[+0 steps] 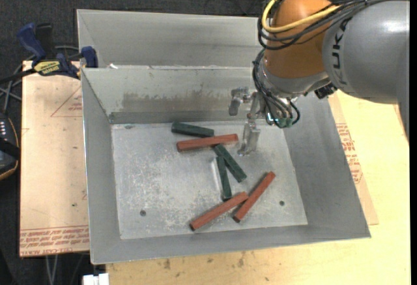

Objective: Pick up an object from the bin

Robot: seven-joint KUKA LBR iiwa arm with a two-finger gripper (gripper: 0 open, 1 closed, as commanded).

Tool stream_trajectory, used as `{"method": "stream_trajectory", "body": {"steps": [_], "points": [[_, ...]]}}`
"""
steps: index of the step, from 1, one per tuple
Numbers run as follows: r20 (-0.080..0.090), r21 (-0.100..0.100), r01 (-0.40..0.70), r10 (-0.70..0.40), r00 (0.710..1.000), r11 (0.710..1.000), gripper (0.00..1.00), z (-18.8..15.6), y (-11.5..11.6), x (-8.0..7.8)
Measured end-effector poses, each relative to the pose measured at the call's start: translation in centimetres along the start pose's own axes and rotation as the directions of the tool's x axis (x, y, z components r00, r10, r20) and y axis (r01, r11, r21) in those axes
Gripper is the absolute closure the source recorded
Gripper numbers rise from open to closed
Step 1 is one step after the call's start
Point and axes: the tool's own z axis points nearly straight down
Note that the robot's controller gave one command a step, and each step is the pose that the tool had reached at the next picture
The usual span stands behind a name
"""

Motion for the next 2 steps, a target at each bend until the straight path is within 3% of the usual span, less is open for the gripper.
{"method": "stream_trajectory", "body": {"steps": [1, 2], "points": [[0.008, 0.0, 0.0, 0.0, 1.0, 1.0, 0.0, -0.5, 0.0, -0.2], [0.013, -0.001, 0.002, -0.002, 1.0, 1.0, 0.0, 6.4, 4.6, -1.5]]}}
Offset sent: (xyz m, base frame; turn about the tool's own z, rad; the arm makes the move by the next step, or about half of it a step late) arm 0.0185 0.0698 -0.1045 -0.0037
